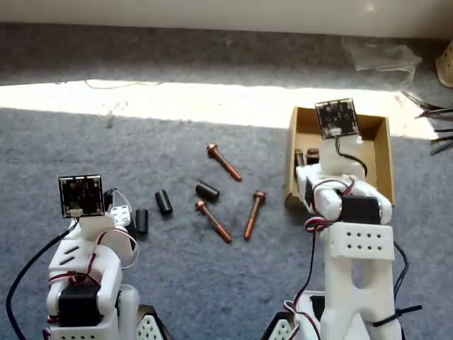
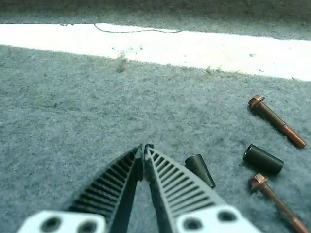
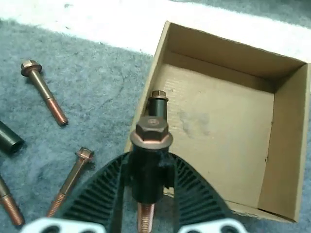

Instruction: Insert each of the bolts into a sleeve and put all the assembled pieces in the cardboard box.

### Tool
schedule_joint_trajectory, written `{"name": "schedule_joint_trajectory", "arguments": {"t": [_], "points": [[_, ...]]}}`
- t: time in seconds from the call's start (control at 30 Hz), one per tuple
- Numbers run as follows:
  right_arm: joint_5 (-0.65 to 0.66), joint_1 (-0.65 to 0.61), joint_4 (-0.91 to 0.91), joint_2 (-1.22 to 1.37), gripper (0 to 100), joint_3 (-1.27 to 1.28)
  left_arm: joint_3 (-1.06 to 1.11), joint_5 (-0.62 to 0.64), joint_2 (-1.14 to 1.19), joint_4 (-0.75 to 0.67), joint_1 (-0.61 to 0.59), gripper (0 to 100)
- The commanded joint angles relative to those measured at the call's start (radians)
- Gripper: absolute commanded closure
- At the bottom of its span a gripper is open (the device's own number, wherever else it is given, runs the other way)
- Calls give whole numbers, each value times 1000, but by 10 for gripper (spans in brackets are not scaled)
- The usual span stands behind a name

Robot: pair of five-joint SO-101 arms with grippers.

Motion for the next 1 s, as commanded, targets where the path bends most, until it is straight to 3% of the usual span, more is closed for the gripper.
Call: {"name": "schedule_joint_trajectory", "arguments": {"t": [0.0, 0.7, 0.97], "points": [[6, 38, 4, 90, 994, -127, -70, -9, -4, 38, 21, 976], [6, 81, 1, 835, 990, -624, -47, -11, -4, 51, 13, 976], [6, 81, 4, 993, 988, -720, -42, -11, -4, 49, 13, 976]]}}
